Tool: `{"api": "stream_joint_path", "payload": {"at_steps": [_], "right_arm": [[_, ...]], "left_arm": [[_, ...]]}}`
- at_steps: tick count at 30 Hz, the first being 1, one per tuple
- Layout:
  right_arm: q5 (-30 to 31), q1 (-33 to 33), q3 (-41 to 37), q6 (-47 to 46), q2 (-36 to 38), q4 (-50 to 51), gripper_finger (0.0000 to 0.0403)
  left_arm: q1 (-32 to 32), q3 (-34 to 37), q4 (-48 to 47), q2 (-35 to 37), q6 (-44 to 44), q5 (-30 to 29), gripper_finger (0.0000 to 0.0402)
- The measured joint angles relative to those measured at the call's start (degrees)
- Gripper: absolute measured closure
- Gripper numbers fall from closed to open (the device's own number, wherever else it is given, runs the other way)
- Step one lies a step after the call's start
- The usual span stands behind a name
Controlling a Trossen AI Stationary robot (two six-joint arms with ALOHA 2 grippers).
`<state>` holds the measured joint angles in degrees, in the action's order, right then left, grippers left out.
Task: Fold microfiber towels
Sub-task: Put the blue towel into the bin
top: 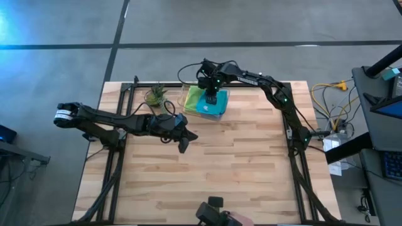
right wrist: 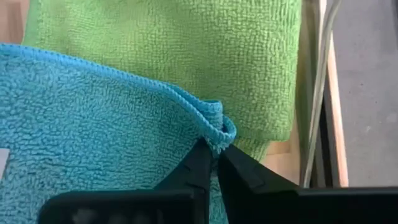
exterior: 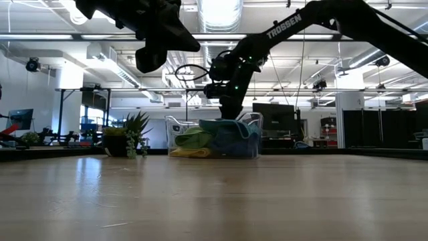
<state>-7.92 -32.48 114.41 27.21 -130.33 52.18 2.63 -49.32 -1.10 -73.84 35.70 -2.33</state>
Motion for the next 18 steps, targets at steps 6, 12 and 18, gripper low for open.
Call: {"api": "stream_joint_path", "payload": {"at_steps": [6, 12, 18], "right_arm": [[0.5, 0.3, 2.1, 0.0, 0.4, -0.4, 0.0393], [2.7, 0.6, 2.8, 0.0, 0.5, -3.1, 0.0394], [4.6, 0.5, 2.4, -2.9, 0.0, -5.7, 0.0386]], "left_arm": [[0.0, 0.0, 0.0, 0.0, 0.0, 0.0, 0.0402], [0.0, 0.0, 0.0, 0.0, 0.0, 0.0, 0.0402], [0.0, 0.0, 0.0, 0.0, 0.1, 0.0, 0.0402]]}}
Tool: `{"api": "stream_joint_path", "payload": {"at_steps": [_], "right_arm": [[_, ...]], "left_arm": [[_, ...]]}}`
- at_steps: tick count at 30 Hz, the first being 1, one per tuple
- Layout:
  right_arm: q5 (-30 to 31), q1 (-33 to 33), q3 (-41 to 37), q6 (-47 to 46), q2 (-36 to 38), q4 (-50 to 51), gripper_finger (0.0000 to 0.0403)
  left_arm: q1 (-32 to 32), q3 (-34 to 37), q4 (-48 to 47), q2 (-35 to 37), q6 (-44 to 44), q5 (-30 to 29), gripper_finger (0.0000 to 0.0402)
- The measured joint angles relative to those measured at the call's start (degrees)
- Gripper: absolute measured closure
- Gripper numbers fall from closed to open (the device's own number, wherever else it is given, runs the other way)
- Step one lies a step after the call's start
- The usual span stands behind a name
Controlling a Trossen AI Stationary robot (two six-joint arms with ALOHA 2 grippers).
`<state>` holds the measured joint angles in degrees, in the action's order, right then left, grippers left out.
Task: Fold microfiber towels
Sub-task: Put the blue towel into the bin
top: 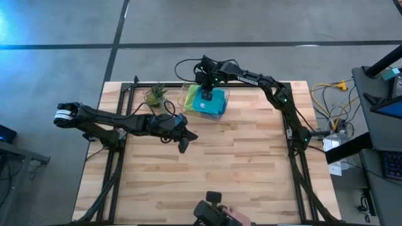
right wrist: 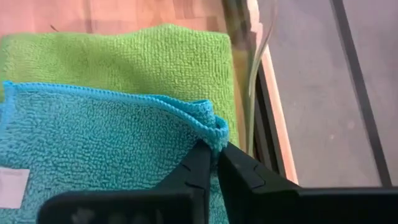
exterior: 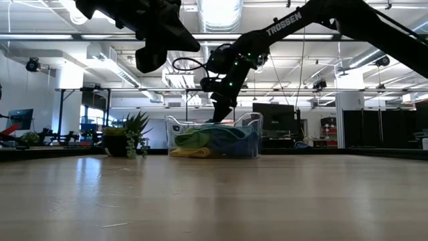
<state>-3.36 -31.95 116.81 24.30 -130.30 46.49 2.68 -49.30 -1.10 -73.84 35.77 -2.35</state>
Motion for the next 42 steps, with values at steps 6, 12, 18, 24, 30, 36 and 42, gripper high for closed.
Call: {"api": "stream_joint_path", "payload": {"at_steps": [6, 12, 18, 24, 30, 36, 42], "right_arm": [[-3.0, -1.3, 1.0, -2.7, 1.9, 4.9, 0.0329], [-15.6, -1.2, 0.1, -6.2, 3.5, 13.2, 0.0291], [-14.4, 2.1, -6.0, -5.5, 3.4, 7.8, 0.0337], [-10.4, 3.1, -9.3, -7.3, 3.8, 7.5, 0.0369], [-10.1, 1.7, -10.2, -8.6, 9.3, 12.4, 0.037], [-10.2, 1.7, -17.8, -8.2, 14.7, 12.5, 0.037], [-8.0, 1.4, -25.4, -5.9, 15.8, 13.5, 0.037]], "left_arm": [[0.0, 0.0, 0.0, 0.0, 0.0, 0.0, 0.0402], [0.0, 0.2, 0.0, 0.0, -0.4, 0.0, 0.0402], [0.0, 0.2, 0.0, 0.0, -1.6, 0.0, 0.0402], [0.0, 0.2, -0.5, 0.0, -1.6, 0.0, 0.0402], [0.0, 0.2, -1.8, 0.0, -1.9, 0.1, 0.0402], [-0.8, 0.2, -5.5, 0.7, -3.4, -2.0, 0.0402], [-2.1, 0.2, -9.1, 2.4, -4.6, -2.2, 0.0402]]}}
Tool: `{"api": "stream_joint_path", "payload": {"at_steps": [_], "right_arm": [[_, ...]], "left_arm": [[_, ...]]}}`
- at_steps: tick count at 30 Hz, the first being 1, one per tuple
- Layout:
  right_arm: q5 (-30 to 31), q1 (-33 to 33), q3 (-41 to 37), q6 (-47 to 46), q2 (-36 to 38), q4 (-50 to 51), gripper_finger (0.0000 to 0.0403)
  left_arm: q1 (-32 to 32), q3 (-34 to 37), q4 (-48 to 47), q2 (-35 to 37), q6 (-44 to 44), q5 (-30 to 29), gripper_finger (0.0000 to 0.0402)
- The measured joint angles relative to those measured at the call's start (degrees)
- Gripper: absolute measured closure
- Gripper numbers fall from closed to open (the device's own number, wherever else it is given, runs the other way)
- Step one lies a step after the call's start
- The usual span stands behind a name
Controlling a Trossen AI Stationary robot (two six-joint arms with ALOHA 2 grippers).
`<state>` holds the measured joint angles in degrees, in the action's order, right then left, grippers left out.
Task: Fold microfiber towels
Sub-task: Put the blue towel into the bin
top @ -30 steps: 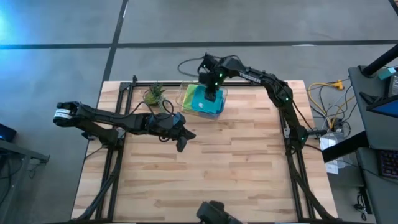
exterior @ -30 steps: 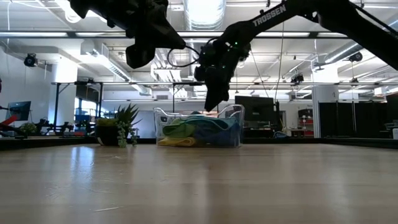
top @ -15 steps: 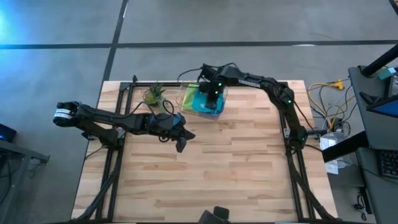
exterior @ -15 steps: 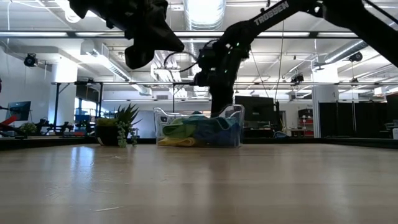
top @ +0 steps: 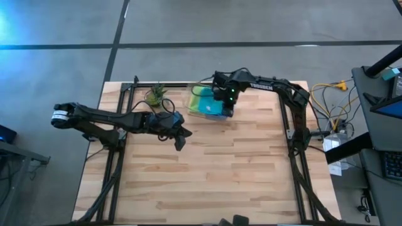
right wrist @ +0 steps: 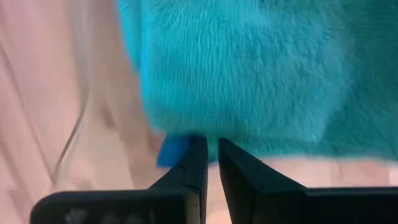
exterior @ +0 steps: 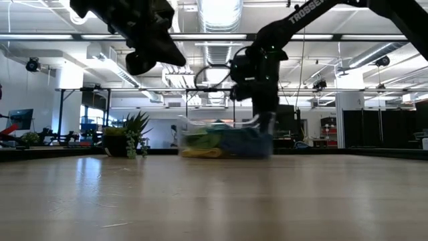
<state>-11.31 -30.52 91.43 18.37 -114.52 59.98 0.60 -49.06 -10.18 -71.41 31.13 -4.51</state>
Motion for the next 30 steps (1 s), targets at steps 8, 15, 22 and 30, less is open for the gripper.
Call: {"api": "stream_joint_path", "payload": {"at_steps": [8, 15, 22, 30], "right_arm": [[11.6, -1.8, -3.6, 4.6, 0.2, 0.6, 0.037], [11.5, -4.3, -3.1, 4.3, 6.7, -2.7, 0.0369], [3.6, -5.2, -6.6, 0.7, 14.2, -6.6, 0.0369], [1.0, -3.1, -14.7, -7.3, 10.3, -13.0, 0.0369]], "left_arm": [[-1.0, 0.0, -4.8, 5.4, 0.0, -1.8, 0.0402], [-1.4, 0.0, -5.5, 7.1, 0.0, -2.1, 0.0402], [-1.4, 0.0, -5.4, 6.0, 0.0, -2.1, 0.0402], [-1.4, 0.0, -3.5, 4.8, 0.1, -2.3, 0.0402]]}}
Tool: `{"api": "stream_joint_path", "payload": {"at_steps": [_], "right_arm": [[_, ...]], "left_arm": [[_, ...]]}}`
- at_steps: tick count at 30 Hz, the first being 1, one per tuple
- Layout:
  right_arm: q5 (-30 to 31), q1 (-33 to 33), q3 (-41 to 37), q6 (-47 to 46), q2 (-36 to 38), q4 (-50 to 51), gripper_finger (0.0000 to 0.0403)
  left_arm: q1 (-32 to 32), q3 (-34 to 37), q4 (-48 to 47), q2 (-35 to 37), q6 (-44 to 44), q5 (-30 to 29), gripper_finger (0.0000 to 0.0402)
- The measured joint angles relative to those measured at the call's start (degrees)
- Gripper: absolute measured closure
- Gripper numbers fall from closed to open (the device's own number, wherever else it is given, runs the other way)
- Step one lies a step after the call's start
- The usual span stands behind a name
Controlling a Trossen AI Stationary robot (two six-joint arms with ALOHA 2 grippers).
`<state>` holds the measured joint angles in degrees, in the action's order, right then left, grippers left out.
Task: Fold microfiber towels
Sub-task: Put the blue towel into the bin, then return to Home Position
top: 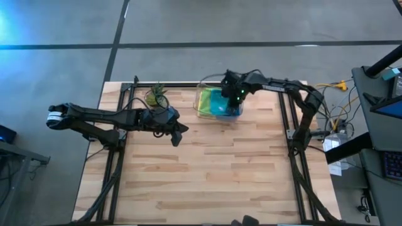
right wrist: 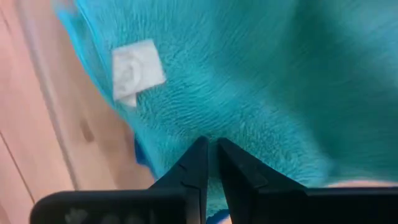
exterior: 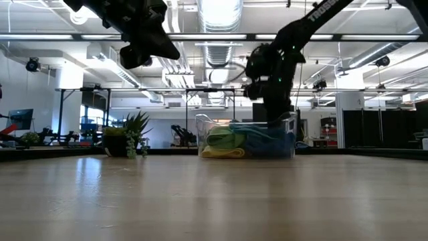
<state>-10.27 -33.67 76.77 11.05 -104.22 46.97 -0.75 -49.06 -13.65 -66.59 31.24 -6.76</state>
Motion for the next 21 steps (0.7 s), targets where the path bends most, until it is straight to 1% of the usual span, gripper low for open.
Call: {"api": "stream_joint_path", "payload": {"at_steps": [3, 5, 8, 12, 13, 15, 17, 18, 19, 21], "right_arm": [[0.0, 0.8, -1.6, -1.1, -1.1, 0.9, 0.0369], [-0.2, 0.9, -1.6, -1.7, -0.3, 0.9, 0.0369], [0.2, 0.8, 0.0, -2.8, 2.3, 4.1, 0.0369], [-0.1, 0.9, 1.6, -4.9, 9.8, 6.6, 0.0369], [-1.1, 1.1, 1.2, -5.9, 12.2, 6.5, 0.0369], [-5.3, 2.1, -1.0, -8.0, 17.6, 5.5, 0.0369], [-10.5, 4.1, -5.7, -11.1, 24.1, 1.7, 0.0369], [-12.8, 5.7, -9.1, -13.9, 27.8, -1.8, 0.0369], [-14.2, 7.8, -13.2, -17.3, 31.6, -6.7, 0.0369], [-14.2, 13.4, -22.5, -27.0, 38.7, -20.7, 0.0369]], "left_arm": [[0.0, 0.0, -0.1, 0.0, 0.1, 0.0, 0.0402], [0.0, 0.0, -0.1, 0.1, 0.1, 0.0, 0.0402], [0.0, 0.0, -0.3, 0.3, 0.0, 0.0, 0.0402], [0.0, 0.0, -0.3, 0.9, -1.0, 0.0, 0.0402], [0.0, 0.0, -0.3, 1.2, -1.6, 0.0, 0.0402], [0.0, 0.0, -0.4, 2.2, -1.6, 0.3, 0.0402], [0.2, 0.0, -0.5, 3.9, -1.6, 0.4, 0.0402], [0.5, 0.0, -0.7, 5.2, -1.7, 0.3, 0.0402], [0.9, 0.0, -0.6, 6.7, -1.9, 0.2, 0.0402], [1.4, 0.8, 1.8, 9.4, -3.6, -0.5, 0.0402]]}}
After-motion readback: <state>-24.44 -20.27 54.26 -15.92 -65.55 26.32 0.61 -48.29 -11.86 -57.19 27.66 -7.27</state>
